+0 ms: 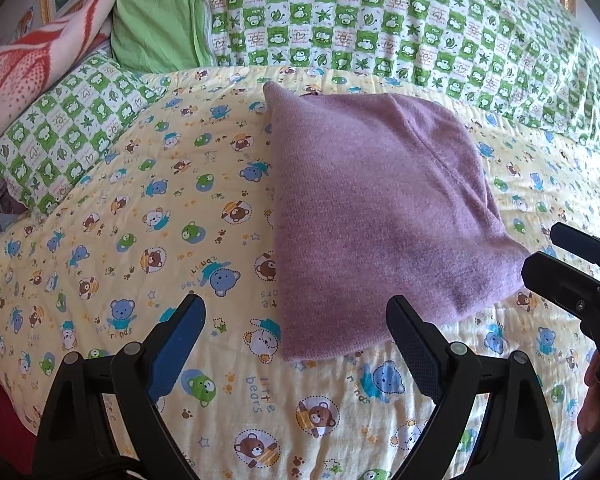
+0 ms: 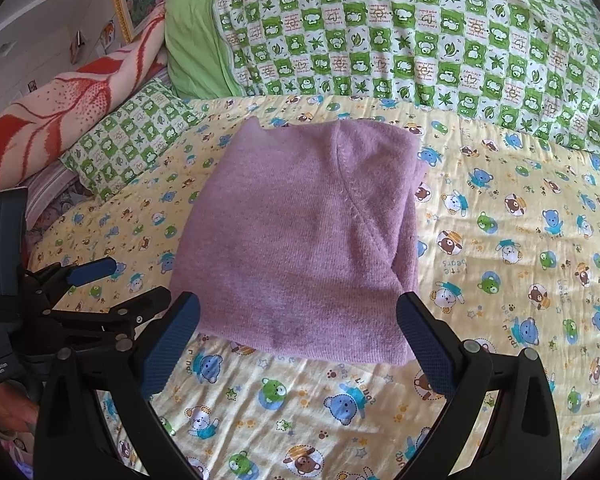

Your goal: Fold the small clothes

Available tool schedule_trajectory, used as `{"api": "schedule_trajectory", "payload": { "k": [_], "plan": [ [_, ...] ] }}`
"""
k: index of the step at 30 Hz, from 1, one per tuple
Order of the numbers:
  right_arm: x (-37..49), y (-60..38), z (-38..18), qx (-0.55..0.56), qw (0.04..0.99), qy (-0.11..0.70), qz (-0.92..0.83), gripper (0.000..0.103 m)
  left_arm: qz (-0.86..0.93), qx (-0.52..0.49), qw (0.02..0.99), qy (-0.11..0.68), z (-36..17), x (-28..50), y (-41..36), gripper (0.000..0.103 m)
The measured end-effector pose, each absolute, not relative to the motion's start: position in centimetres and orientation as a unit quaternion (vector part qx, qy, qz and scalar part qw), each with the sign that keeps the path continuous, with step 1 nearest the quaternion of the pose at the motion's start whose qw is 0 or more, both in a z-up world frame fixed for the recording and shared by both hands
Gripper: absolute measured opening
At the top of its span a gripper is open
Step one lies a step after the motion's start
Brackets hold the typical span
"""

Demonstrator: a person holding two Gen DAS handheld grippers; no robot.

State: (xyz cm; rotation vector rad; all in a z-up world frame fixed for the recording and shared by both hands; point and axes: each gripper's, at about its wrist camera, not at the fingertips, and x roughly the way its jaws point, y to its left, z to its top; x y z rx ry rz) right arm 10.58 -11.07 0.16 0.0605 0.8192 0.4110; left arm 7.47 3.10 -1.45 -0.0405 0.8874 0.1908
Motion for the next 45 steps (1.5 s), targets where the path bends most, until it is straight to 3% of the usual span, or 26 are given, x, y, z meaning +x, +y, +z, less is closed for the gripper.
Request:
{"api": "schedule_trajectory", "payload": {
  "k": [45],
  "plan": [
    [11.8, -11.2, 0.1, 0.045, 0.895, 0.401, 0.192, 0.099, 0.091, -0.019, 0.899, 0.428, -1.1, 9.2, 3.5, 0.093]
  ]
}}
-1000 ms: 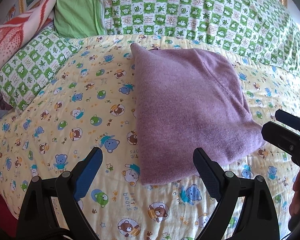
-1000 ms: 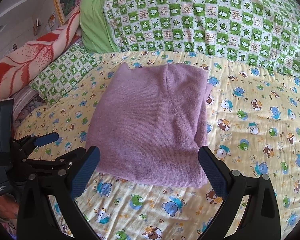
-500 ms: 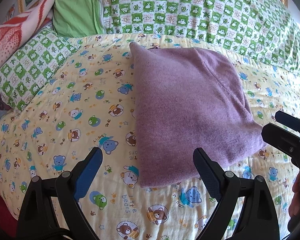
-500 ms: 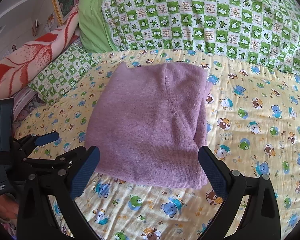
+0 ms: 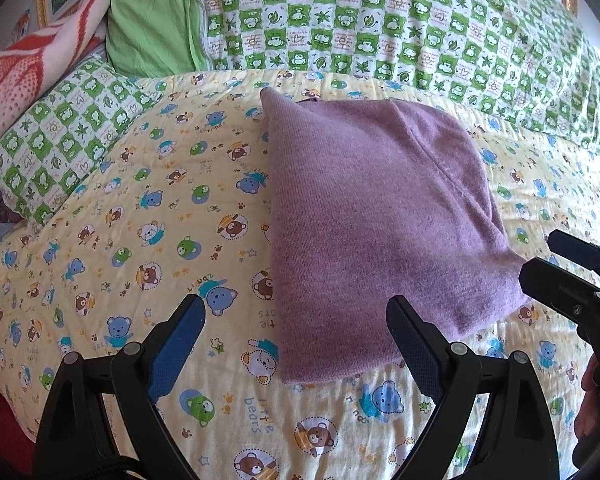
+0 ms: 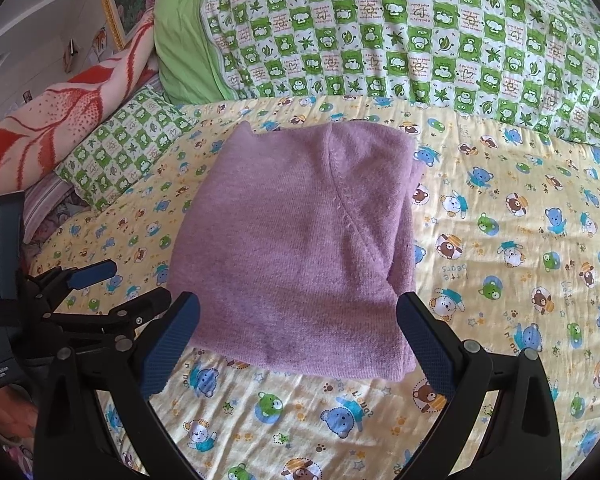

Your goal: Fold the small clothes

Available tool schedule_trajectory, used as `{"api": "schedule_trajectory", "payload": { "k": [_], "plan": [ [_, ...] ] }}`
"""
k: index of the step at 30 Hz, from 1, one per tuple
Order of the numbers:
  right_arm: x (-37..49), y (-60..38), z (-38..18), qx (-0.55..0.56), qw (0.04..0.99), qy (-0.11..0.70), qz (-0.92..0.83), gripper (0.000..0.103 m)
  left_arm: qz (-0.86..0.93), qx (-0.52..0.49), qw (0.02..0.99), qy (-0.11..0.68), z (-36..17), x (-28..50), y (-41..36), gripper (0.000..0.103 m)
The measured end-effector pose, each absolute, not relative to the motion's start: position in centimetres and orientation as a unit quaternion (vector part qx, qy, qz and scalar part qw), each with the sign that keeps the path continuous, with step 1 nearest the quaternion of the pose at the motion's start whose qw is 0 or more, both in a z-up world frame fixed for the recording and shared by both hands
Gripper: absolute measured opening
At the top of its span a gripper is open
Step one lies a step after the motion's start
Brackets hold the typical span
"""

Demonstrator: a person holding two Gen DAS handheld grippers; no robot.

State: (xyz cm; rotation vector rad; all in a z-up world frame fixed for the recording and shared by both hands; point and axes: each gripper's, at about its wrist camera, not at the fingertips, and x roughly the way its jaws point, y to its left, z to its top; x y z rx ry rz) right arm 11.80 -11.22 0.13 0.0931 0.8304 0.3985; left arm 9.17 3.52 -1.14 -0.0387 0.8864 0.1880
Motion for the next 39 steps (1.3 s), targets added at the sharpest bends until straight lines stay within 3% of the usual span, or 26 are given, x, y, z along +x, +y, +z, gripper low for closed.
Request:
{"api": "schedule_trajectory", "payload": {
  "k": [39],
  "plan": [
    [12.9, -11.4, -0.2, 0.045, 0.890, 0.411, 0.189, 0.099, 0.111, -0.017, 0.898, 0.425, -0.9, 10.0, 3.9, 0.092]
  ]
}}
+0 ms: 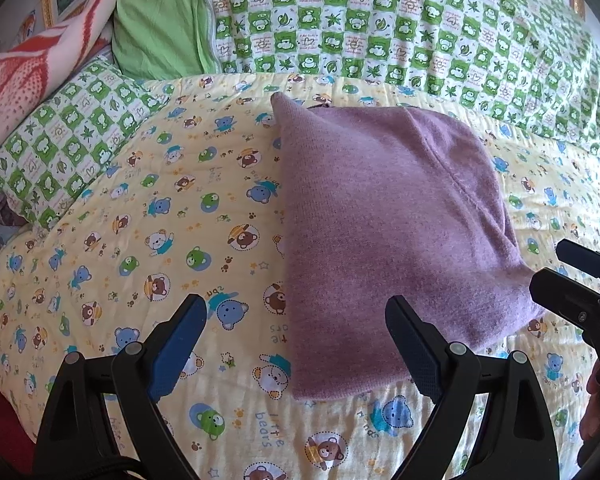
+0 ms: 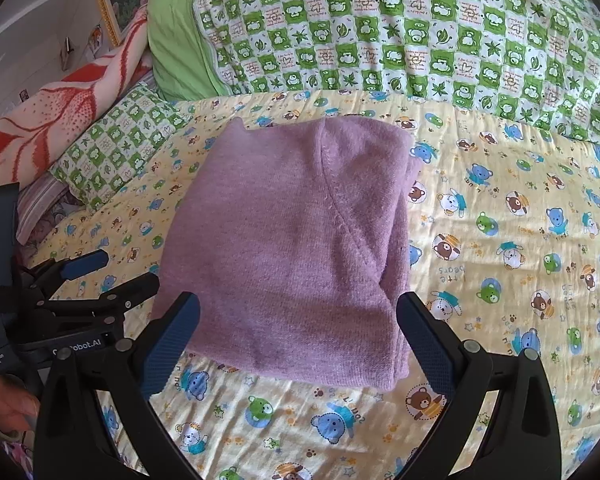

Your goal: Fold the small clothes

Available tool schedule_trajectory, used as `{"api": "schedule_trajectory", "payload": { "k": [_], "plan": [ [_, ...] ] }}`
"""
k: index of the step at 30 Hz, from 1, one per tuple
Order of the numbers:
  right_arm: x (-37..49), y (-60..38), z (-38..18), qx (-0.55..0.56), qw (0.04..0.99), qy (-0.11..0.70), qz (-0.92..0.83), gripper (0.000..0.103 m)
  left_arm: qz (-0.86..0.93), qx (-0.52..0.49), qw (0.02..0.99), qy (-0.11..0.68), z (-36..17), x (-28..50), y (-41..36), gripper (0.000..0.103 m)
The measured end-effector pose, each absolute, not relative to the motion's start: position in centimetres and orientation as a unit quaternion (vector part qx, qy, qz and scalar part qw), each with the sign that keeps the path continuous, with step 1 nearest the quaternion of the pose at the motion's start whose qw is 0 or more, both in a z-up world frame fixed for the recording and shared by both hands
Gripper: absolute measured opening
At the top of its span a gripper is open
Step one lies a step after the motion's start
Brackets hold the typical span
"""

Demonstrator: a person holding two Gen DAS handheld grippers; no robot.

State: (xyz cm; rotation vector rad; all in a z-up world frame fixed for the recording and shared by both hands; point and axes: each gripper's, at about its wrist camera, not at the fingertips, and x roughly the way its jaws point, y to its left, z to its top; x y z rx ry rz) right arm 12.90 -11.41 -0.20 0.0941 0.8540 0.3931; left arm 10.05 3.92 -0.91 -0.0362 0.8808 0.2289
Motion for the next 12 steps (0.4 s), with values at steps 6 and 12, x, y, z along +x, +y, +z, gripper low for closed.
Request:
{"api": "schedule_trajectory", "payload": {
  "k": [6, 12],
  "plan": [
    [12.86, -11.65, -0.20, 0.049, 0.891, 0.410, 0.189, 0.099, 0.116, -0.011, 0.898, 0.425, -0.82, 10.01, 3.57, 0.092],
    [12.88, -11.89, -0.15, 0.052, 0.891, 0.409, 0.189, 0.099, 0.117, -0.005, 0.898, 0.424, -0.44, 10.00, 3.28, 0.092]
  ]
}}
